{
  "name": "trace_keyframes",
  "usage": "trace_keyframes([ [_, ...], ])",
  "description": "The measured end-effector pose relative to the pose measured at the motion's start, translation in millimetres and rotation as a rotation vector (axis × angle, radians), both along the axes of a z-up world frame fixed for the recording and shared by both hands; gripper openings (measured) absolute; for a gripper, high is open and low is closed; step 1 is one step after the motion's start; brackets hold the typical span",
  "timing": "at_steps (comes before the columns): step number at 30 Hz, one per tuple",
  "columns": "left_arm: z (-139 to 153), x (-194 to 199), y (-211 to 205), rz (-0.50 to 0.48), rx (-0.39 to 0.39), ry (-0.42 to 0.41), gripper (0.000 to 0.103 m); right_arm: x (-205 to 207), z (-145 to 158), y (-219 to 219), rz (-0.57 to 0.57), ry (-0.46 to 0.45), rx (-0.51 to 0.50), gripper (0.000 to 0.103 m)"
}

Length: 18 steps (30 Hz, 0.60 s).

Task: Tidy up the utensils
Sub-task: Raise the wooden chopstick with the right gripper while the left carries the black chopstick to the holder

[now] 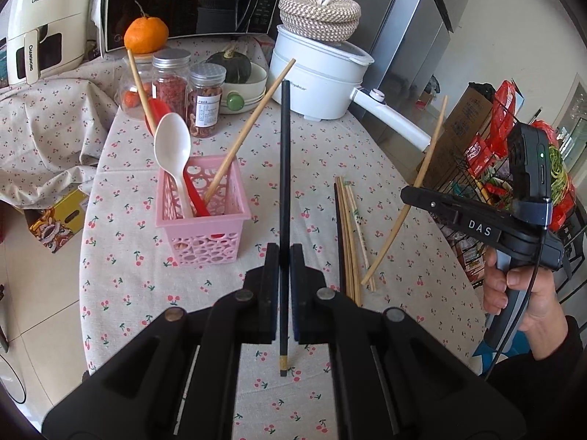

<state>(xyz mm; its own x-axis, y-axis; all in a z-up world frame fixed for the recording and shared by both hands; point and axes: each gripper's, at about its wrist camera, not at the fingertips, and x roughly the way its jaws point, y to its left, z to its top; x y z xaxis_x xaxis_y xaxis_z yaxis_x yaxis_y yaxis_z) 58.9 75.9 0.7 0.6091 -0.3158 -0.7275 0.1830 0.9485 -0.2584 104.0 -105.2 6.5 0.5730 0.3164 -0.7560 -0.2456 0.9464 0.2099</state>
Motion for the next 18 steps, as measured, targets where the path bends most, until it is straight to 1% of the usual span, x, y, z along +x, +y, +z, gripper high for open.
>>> trace_keyframes([
  [3, 13, -6, 2, 0.003, -0.006, -0.054, 0.006, -8, 13, -3, -0.006, -0.045, 0.019, 0.007],
  [6, 27, -9, 7, 0.011, -0.034, -0.095, 0.006, -13, 27, -1, -0.013, -0.094, 0.044, 0.007],
  [11, 56, -14, 20, 0.061, -0.069, -0.203, 0.006, -12, 44, 3, -0.010, -0.148, 0.092, 0.007],
  [14, 68, -15, 30, 0.104, -0.085, -0.268, 0.006, -11, 50, 8, -0.009, -0.162, 0.115, 0.007],
  [18, 75, -14, 38, 0.164, -0.066, -0.341, 0.006, -8, 52, 14, -0.005, -0.164, 0.133, 0.007],
])
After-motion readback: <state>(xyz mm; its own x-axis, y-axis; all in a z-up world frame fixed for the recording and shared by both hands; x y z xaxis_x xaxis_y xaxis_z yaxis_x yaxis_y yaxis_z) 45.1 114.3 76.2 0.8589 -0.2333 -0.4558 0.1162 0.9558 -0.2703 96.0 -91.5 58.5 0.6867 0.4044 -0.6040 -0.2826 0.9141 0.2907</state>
